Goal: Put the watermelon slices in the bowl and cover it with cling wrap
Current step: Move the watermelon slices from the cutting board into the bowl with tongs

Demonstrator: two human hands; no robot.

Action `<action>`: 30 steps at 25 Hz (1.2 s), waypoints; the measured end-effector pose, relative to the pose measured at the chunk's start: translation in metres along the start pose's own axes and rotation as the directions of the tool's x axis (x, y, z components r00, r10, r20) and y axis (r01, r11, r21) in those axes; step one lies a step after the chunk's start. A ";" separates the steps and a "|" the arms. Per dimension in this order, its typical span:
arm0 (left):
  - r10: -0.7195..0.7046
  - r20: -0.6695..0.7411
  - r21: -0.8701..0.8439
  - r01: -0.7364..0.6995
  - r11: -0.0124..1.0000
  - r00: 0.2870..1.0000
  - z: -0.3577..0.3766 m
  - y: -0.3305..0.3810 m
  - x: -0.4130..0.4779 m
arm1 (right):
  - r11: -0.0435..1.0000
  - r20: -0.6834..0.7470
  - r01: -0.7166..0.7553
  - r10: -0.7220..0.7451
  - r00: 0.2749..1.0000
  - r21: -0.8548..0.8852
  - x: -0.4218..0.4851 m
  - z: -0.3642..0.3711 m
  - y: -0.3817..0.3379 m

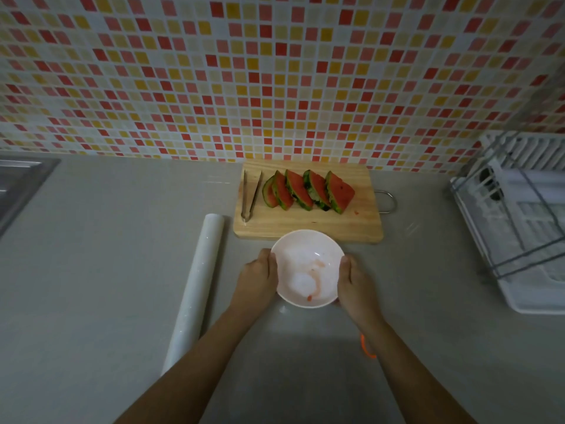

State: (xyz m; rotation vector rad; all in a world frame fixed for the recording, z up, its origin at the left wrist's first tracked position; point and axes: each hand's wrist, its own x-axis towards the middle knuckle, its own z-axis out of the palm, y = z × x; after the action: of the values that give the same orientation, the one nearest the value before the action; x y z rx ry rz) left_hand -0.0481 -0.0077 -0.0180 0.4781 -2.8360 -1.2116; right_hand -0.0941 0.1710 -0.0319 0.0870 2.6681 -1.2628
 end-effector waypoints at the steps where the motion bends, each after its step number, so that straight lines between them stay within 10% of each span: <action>1: -0.011 0.003 0.002 0.011 1.000 1.000 0.001 0.002 0.007 | 1.000 0.022 -0.020 0.019 1.000 0.015 0.007 0.000 -0.001; 11: 0.024 -0.231 0.207 0.025 0.978 0.973 -0.016 -0.003 0.067 | 0.997 0.021 -0.051 0.049 0.999 0.066 0.015 0.000 0.003; 19: -0.220 -0.100 0.491 0.240 0.837 0.970 -0.021 -0.006 0.150 | 0.998 0.027 -0.040 0.038 0.999 0.044 0.014 -0.001 0.004; 25: -0.291 -0.232 -0.006 0.298 0.955 0.928 -0.037 0.012 0.146 | 0.999 0.006 -0.019 0.019 1.000 0.047 0.013 -0.001 0.002; 30: -0.149 0.182 -0.410 0.213 0.887 0.972 -0.051 0.051 0.143 | 0.998 0.008 -0.029 0.029 1.000 0.051 0.012 -0.002 0.000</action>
State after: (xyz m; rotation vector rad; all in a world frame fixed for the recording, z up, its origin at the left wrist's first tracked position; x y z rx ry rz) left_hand -0.1914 -0.0516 0.0399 0.6613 -2.5532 -1.9161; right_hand -0.1062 0.1725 -0.0326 0.1282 2.6191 -1.3205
